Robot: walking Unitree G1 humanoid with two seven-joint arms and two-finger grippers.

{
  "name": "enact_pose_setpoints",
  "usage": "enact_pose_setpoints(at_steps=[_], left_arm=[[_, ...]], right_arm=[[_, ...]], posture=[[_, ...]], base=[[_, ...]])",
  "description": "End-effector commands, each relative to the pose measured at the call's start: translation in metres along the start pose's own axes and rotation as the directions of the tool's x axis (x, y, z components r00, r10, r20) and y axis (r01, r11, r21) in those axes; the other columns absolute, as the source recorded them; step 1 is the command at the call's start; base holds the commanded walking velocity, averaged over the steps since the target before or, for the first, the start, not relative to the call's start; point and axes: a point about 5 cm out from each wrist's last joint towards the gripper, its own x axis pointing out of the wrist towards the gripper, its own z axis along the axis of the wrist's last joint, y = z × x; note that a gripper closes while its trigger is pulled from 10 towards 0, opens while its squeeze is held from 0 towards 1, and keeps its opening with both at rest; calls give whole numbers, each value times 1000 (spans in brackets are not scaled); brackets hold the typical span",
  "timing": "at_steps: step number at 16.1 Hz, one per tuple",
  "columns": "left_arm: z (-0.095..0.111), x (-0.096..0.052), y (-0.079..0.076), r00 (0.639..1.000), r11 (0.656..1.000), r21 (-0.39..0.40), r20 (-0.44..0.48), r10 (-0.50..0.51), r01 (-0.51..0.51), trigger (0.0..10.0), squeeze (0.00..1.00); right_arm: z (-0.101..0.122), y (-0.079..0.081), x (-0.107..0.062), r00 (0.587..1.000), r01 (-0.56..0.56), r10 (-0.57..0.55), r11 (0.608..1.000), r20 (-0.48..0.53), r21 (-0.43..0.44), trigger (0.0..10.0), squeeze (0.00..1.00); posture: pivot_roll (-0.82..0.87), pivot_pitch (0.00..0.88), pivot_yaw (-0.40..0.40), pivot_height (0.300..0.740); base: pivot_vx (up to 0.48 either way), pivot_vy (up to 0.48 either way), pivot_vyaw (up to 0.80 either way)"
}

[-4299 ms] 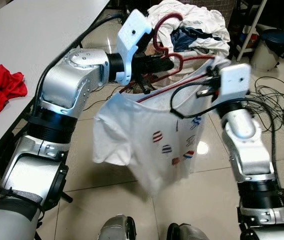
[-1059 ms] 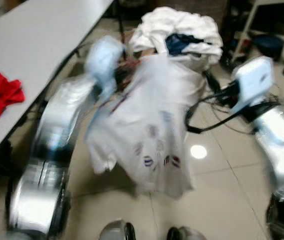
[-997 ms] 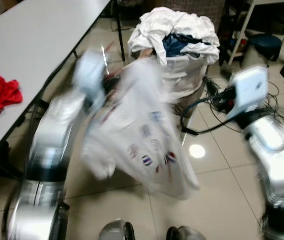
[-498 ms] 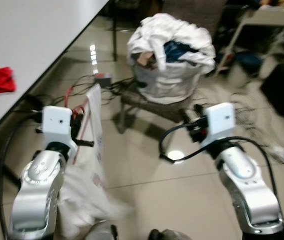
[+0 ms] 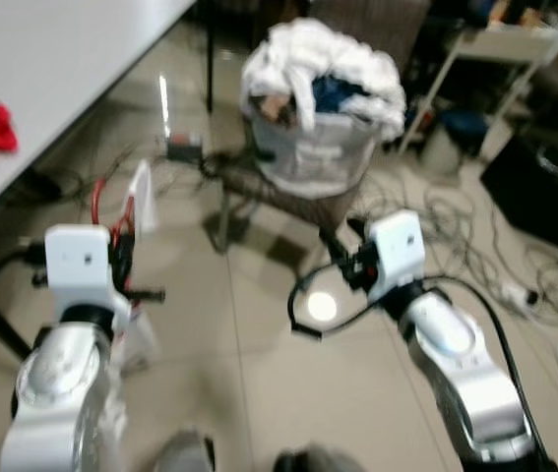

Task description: Hang hanger

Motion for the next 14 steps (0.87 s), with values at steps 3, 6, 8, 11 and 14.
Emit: enact_pose_setpoints(at_steps=[3, 6, 8, 11, 14], left_arm=[[11, -2, -6, 999, 1000, 5, 41, -23, 23, 10000, 0], [11, -2, -8, 998, 999, 20, 40, -43, 43, 10000, 0], [12, -1, -9, 998, 998, 18, 45, -53, 52, 10000, 0], [13, 9, -15, 992, 992, 67, 55, -111, 107, 10000, 0], [12, 1, -13, 995, 994, 72, 44, -90, 86, 10000, 0]], right_arm=[[-13, 1, -2, 999, -28, 26, 999, -46, -39, 10000, 0], [-13, 1, -1, 999, -37, 36, 999, -32, -32, 10000, 0], [-13, 0, -1, 999, -26, 25, 999, -28, -30, 10000, 0], [-11, 6, -1, 993, -120, 120, 992, -15, -46, 10000, 0], [-14, 7, -4, 991, -134, 132, 989, -23, -70, 10000, 0]], posture=[[113, 83, -121, 740], [113, 83, -119, 740], [107, 86, -120, 740], [103, 88, -131, 740], [105, 85, -131, 740]], base=[[-343, 0, 0], [-365, 0, 0], [-349, 0, 0], [0, 0, 0], [0, -411, 533]])
